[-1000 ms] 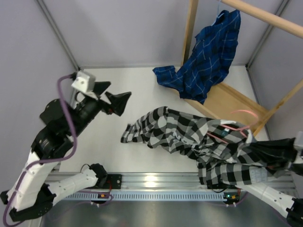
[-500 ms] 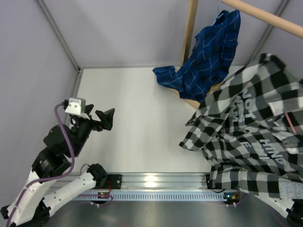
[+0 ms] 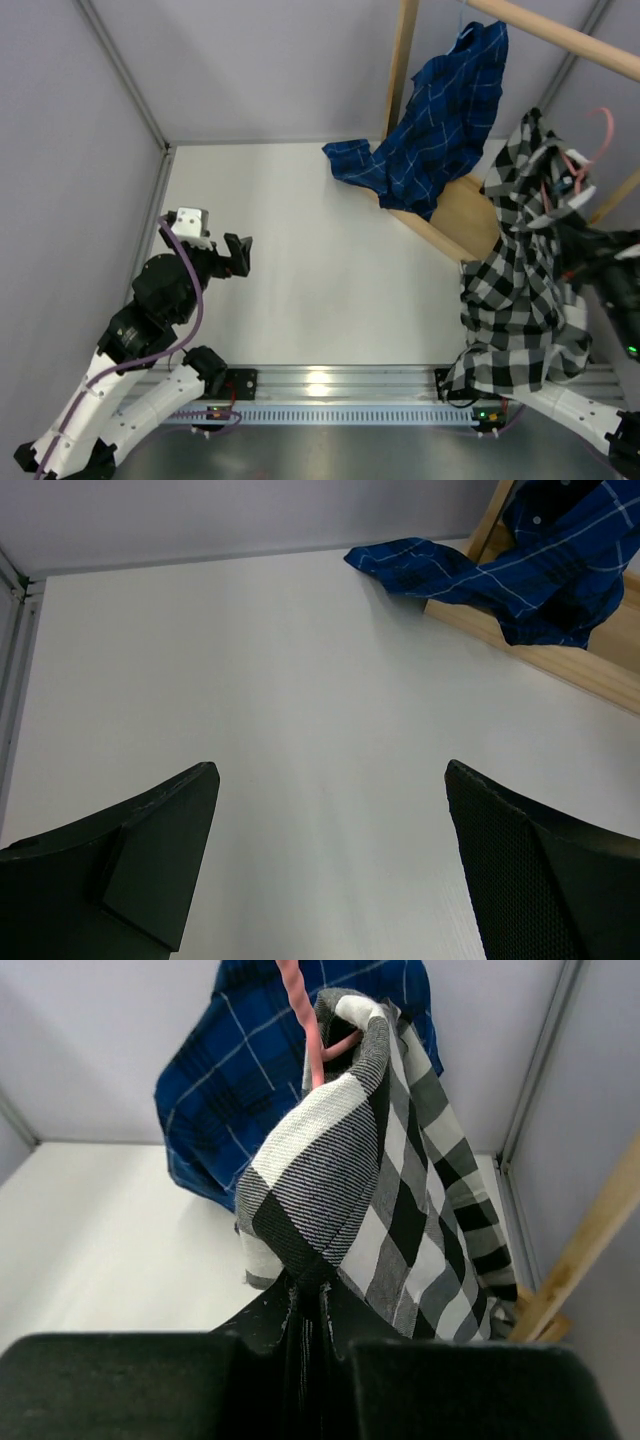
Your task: Place the shirt on the hanger
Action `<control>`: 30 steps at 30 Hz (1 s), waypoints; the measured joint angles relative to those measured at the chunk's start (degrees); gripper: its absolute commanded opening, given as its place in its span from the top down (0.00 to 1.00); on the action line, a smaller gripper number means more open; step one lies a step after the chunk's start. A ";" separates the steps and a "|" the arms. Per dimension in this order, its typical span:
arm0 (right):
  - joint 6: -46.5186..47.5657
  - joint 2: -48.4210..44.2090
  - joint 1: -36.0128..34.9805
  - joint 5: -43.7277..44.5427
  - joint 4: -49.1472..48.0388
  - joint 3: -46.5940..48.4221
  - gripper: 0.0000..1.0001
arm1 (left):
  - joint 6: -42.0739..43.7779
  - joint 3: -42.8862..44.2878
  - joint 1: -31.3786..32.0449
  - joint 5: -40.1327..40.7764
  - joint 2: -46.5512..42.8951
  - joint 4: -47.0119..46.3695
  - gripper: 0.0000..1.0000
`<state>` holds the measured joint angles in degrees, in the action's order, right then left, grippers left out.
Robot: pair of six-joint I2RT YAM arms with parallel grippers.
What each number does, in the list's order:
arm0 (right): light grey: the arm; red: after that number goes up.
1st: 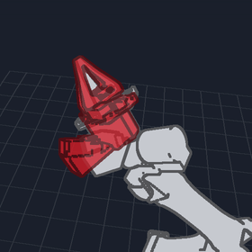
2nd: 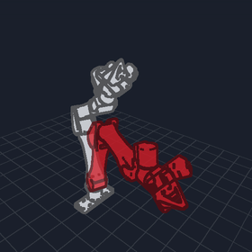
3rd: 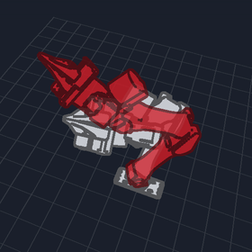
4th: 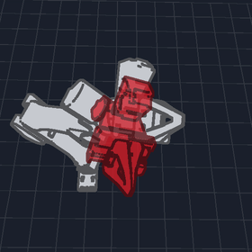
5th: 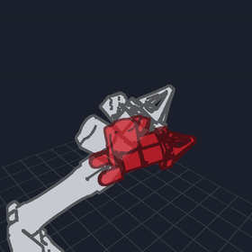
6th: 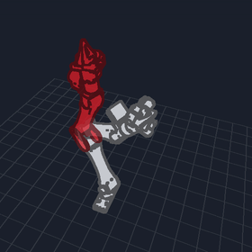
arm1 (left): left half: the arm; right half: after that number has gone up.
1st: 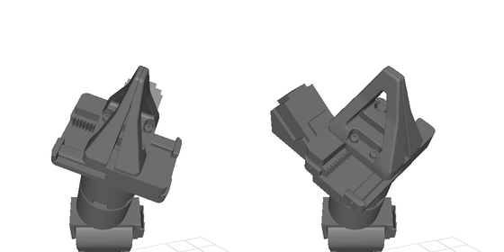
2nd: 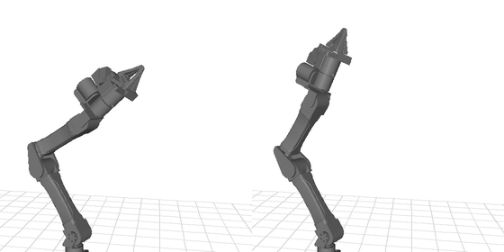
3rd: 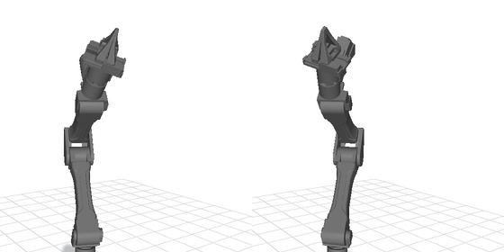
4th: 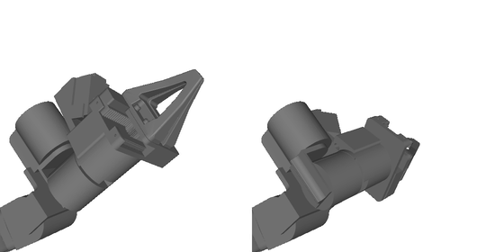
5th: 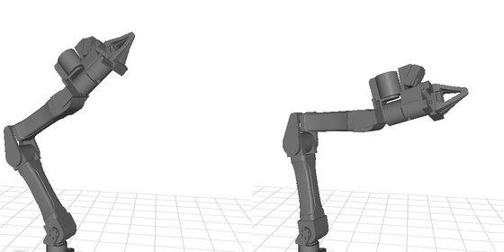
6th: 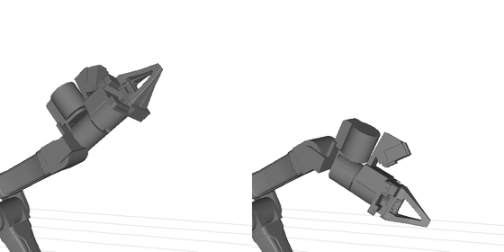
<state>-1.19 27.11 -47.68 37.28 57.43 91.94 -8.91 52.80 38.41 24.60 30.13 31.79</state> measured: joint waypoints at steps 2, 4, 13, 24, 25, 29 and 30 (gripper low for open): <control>-0.26 1.92 -0.09 2.84 -5.68 -7.13 1.00 | 0.02 -0.92 -2.12 -2.10 -0.13 -0.83 0.02; -0.26 3.80 -0.15 4.15 -10.51 -12.09 1.00 | 0.02 -2.19 -3.74 -4.26 -0.35 -1.42 0.02; 2.95 11.37 -0.17 4.94 -25.27 -6.86 1.00 | 0.22 -3.96 -5.07 -8.37 -1.16 -1.75 0.02; 11.02 9.62 -0.17 4.59 -32.74 -9.27 1.00 | 0.46 -4.11 -5.18 -10.01 -3.15 -1.90 0.02; 11.65 8.35 -0.17 5.07 -32.74 -12.31 1.00 | 0.46 -4.13 -5.18 -10.27 -3.15 -1.90 0.02; 13.20 7.28 -0.20 8.24 -31.54 -16.96 1.00 | 0.50 -4.17 -5.27 -11.39 -3.10 -1.92 0.02; 13.55 7.23 -0.22 9.09 -31.43 -17.20 1.00 | 0.52 -4.17 -5.31 -11.63 -3.08 -1.92 0.02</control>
<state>12.36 34.35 -47.90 46.37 26.00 74.74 -8.38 48.62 33.10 12.97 27.05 29.87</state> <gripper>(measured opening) 0.021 0.982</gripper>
